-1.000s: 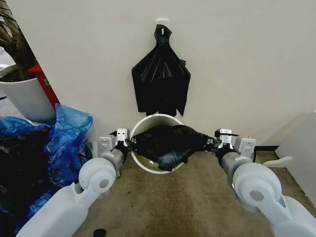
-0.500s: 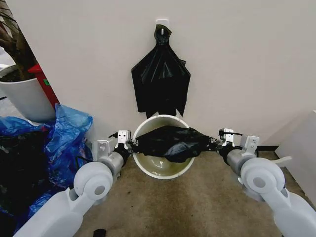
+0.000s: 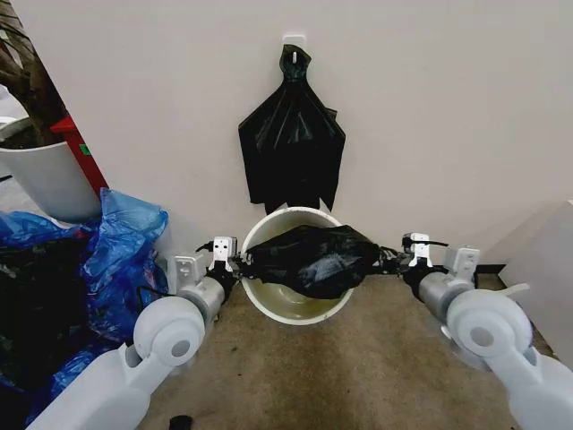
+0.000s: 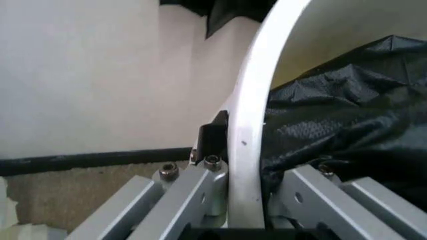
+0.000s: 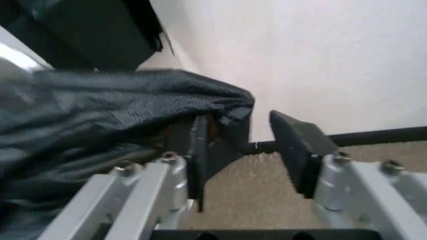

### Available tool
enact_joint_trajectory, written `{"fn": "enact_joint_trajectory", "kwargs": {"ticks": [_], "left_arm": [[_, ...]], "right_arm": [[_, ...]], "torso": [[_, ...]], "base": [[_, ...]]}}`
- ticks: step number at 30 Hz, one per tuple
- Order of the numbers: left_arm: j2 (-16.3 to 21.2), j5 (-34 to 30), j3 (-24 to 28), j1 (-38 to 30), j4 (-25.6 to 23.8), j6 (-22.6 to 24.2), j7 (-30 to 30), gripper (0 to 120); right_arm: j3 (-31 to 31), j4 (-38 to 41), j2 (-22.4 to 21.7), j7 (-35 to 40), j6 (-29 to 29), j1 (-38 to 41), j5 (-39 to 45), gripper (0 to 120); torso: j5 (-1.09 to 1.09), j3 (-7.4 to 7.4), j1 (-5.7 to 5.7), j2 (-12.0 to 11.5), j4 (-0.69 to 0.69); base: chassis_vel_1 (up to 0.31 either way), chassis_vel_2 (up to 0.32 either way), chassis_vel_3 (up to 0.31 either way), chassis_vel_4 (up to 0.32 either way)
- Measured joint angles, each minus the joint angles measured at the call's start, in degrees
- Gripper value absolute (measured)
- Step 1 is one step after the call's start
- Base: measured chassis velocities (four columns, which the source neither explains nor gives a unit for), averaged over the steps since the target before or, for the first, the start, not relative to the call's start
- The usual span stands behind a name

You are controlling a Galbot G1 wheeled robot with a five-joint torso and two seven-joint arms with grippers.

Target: Place the garbage bag over the trash bin.

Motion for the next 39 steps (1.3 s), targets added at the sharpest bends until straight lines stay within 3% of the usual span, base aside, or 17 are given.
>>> {"fn": "enact_joint_trajectory", "kwargs": {"ticks": [9, 17, 28, 35, 39], "left_arm": [[-1.43, 0.32, 0.76, -0.97, 3.4, -0.89, -2.0, 2], [-1.27, -0.33, 0.17, -1.12, 3.62, -1.04, -2.82, 2], [-2.14, 0.91, 1.21, -1.77, 4.2, -4.59, -3.15, 2], [-1.61, 4.38, 1.62, -1.29, 3.65, -6.83, -0.9, 2], [-1.3, 7.3, 1.69, -0.68, 3.68, -7.74, 0.66, 2]], "right_arm": [[1.01, 7.64, -0.46, 11.13, 0.51, 0.22, 11.18, 70], [2.31, 8.78, 1.06, 14.8, 1.53, 0.16, 19.11, 97], [-0.75, 9.48, 5.67, 24.71, 9.08, 0.51, 34.98, 100], [-1.44, 9.44, 8.18, 27.7, 16.13, 2.76, 39.5, 100], [-1.92, 9.4, 8.25, 27.31, 16.55, 2.69, 39.24, 100]], "torso": [[0.0, 0.0, 0.0, 0.0, 0.0], [0.01, 0.0, 0.0, 0.0, 0.01], [0.01, 0.0, 0.0, 0.0, 0.0], [0.0, 0.0, 0.0, 0.0, 0.01], [0.0, 0.0, 0.0, 0.0, 0.01]], "base": [[0.0, 0.0, 0.0, 0.0], [0.0, 0.0, 0.0, 0.0], [0.0, 0.0, 0.0, 0.0], [0.0, 0.0, 0.0, 0.0], [0.0, 0.0, 0.0, 0.0]]}}
